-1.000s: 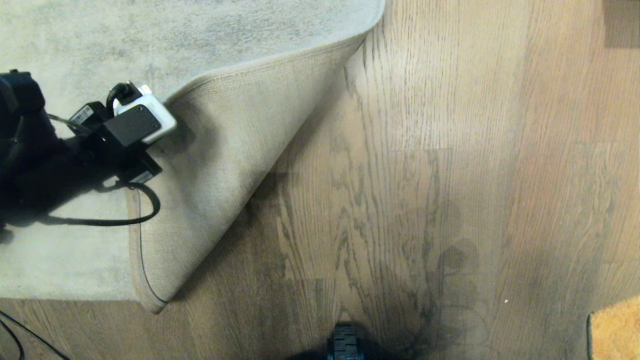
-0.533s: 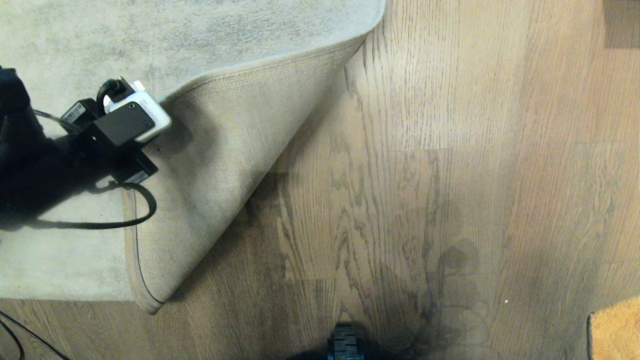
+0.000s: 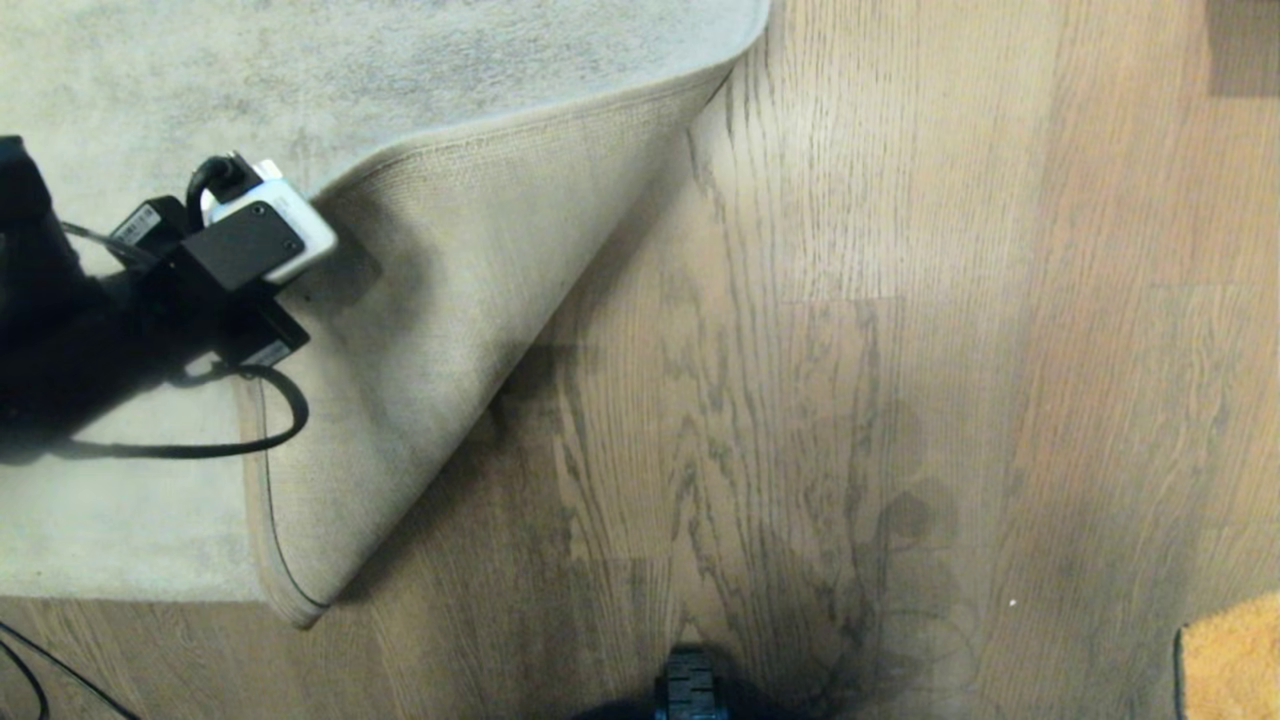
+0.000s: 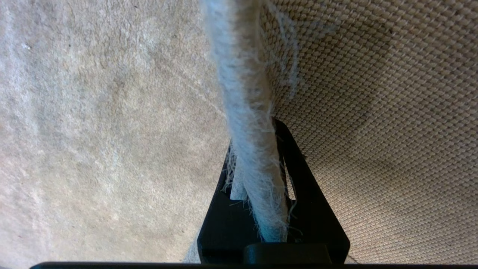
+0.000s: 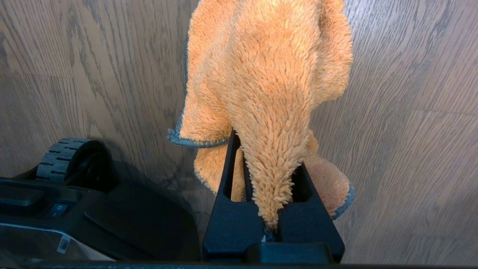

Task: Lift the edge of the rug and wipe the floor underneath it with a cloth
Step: Wipe the floor under the carpet with a rag

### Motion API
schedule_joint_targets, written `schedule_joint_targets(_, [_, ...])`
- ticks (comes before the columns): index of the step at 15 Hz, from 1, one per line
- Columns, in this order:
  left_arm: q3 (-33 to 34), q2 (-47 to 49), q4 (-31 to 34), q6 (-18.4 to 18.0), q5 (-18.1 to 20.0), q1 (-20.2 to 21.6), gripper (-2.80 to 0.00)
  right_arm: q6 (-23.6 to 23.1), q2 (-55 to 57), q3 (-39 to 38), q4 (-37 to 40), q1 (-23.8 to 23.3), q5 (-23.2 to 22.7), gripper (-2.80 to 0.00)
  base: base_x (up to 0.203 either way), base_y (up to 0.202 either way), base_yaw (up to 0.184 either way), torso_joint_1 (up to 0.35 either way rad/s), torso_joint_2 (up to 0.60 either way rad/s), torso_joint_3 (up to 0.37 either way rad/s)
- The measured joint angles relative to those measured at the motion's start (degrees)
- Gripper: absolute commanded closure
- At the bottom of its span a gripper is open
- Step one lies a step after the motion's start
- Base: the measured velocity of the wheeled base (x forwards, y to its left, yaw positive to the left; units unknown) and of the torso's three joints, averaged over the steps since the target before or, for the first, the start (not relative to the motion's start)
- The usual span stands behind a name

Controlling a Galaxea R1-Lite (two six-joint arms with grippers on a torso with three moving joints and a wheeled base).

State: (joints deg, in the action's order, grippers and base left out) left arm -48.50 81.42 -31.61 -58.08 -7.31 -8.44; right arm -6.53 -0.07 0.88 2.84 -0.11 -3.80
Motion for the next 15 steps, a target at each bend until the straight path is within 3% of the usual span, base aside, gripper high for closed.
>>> schedule_joint_targets(9, [4.37, -2.95, -0.06, 0.04, 0.01, 0.00, 0.00, -1.19, 0.00, -0.77, -3.58, 0.01, 0.07, 0.00, 0.000, 0.000, 0.000, 0.000, 0.00, 0.000])
schedule_joint_targets(15, [5.42, -3.42, -0.06, 0.02, 0.01, -0.05, 0.00, -0.55, 5.49, 6.03, -3.52, 0.32, -3.93, 0.00, 0.000, 0.000, 0.000, 0.000, 0.00, 0.000])
